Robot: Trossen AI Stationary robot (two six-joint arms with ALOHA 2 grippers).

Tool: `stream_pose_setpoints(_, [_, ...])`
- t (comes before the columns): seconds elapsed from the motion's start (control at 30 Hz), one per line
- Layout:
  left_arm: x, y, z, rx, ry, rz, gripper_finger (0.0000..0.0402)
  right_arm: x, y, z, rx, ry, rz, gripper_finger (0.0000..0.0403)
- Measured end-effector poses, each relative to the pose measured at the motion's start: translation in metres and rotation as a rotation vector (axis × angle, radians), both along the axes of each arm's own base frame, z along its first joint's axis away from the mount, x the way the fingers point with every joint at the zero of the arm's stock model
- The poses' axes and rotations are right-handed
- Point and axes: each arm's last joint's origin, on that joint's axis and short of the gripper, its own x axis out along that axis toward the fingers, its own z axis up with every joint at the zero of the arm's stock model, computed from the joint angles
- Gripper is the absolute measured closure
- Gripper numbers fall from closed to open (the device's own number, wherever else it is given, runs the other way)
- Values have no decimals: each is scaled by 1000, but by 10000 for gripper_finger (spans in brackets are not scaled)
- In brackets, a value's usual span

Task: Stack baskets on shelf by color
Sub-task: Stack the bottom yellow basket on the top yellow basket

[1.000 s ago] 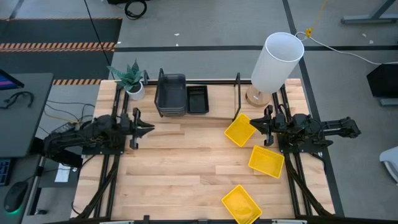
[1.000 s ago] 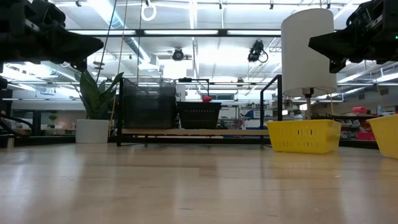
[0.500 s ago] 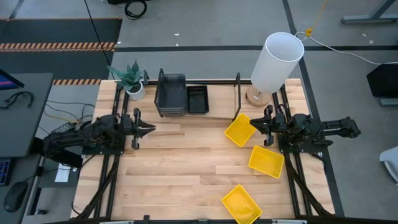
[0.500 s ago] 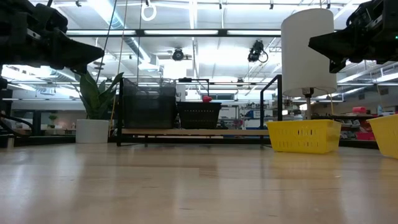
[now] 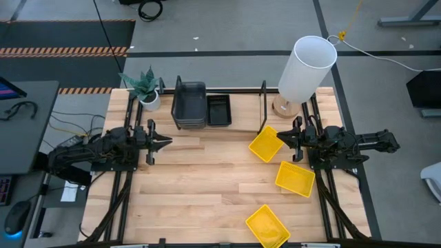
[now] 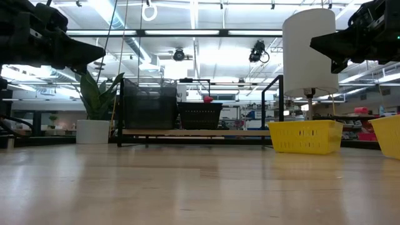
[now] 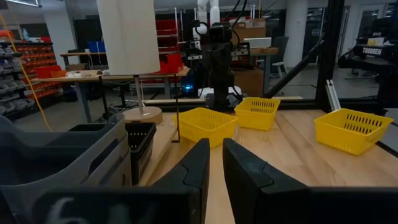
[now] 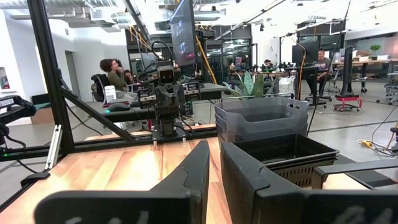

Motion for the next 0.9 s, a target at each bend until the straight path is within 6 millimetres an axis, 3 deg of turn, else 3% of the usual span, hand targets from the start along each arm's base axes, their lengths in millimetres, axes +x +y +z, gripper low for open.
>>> stream_pose_setpoints(0.9, [0, 0, 1, 1, -8, 1, 338, 0, 0, 1, 0, -11, 0, 357])
